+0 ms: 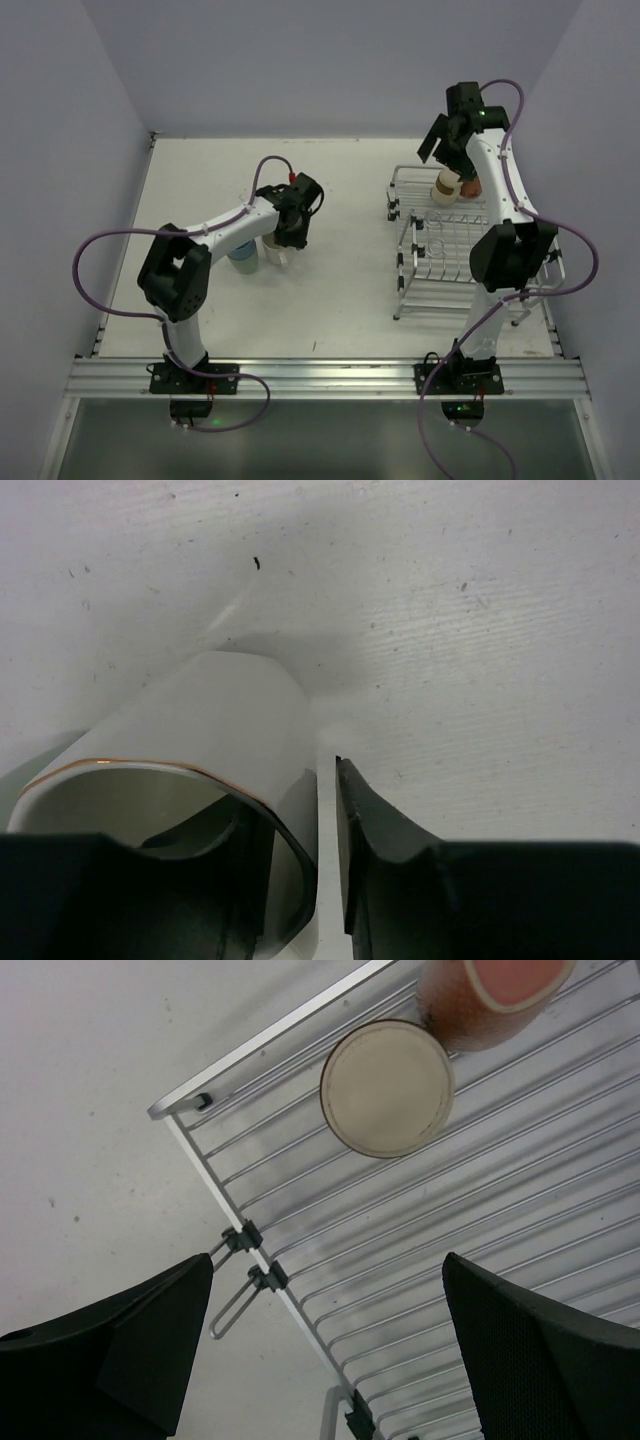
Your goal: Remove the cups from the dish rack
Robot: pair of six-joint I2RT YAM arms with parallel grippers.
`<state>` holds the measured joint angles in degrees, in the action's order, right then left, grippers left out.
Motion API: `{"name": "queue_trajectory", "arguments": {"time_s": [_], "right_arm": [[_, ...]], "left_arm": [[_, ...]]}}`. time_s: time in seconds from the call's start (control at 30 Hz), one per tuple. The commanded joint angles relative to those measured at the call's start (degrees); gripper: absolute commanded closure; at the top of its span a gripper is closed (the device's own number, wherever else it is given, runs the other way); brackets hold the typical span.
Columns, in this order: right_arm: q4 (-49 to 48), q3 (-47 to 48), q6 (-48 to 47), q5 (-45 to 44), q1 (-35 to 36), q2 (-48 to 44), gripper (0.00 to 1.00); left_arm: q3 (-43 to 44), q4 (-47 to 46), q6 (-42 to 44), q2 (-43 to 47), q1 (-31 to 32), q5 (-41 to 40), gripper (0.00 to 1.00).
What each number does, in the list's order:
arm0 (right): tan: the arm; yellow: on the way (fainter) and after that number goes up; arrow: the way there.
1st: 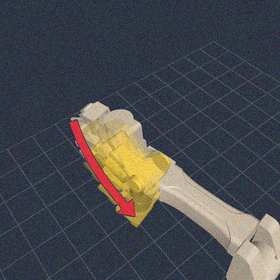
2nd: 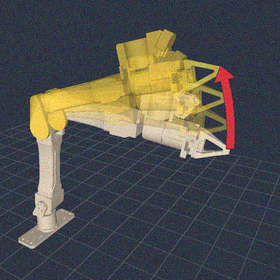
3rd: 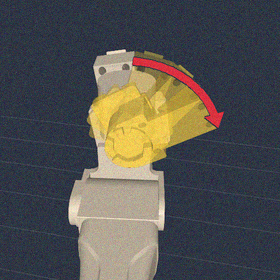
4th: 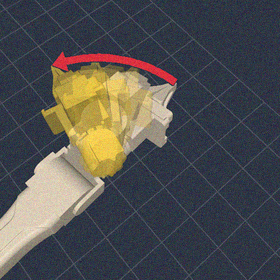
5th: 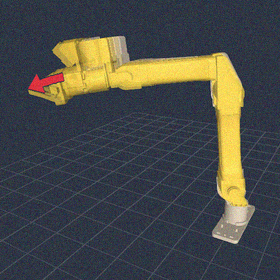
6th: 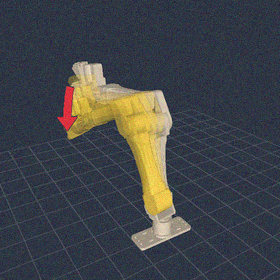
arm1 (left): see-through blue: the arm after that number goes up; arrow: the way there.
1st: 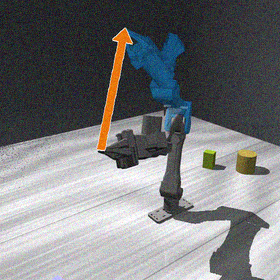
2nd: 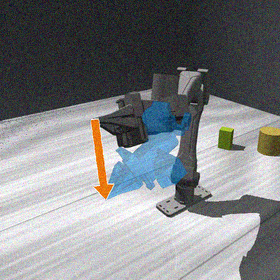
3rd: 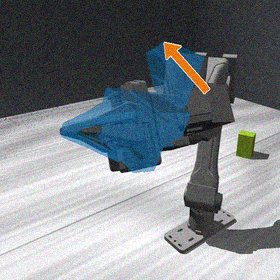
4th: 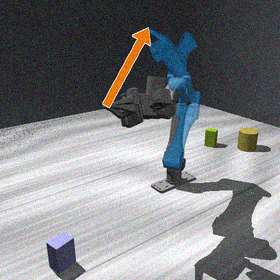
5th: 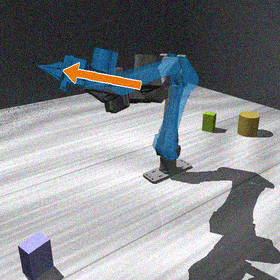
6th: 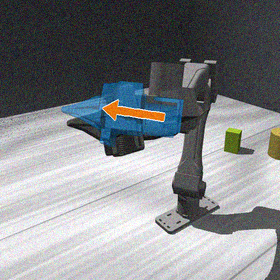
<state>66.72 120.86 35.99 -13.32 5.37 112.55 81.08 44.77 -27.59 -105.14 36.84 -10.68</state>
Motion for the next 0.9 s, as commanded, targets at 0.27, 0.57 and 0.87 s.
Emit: {"name": "queue_trajectory", "arguments": {"time_s": [0.27, 0.57, 0.87], "right_arm": [[1.7, 5.3, -2.7, -8.7, -2.9, 4.9, 0.01], [1.6, 5.8, -3.6, -4.9, -5.0, 8.8, 0.01], [0.7, 6.7, -5.9, 0.1, -7.1, 12.1, 0.01]], "left_arm": [[-1.7, -2.4, -0.1, 2.3, 0.2, -1.4, 0.49], [1.2, -2.1, 1.2, 3.3, 0.2, -1.8, 0.40], [3.6, -2.2, 1.4, 4.7, 0.2, -2.2, 0.35]]}}
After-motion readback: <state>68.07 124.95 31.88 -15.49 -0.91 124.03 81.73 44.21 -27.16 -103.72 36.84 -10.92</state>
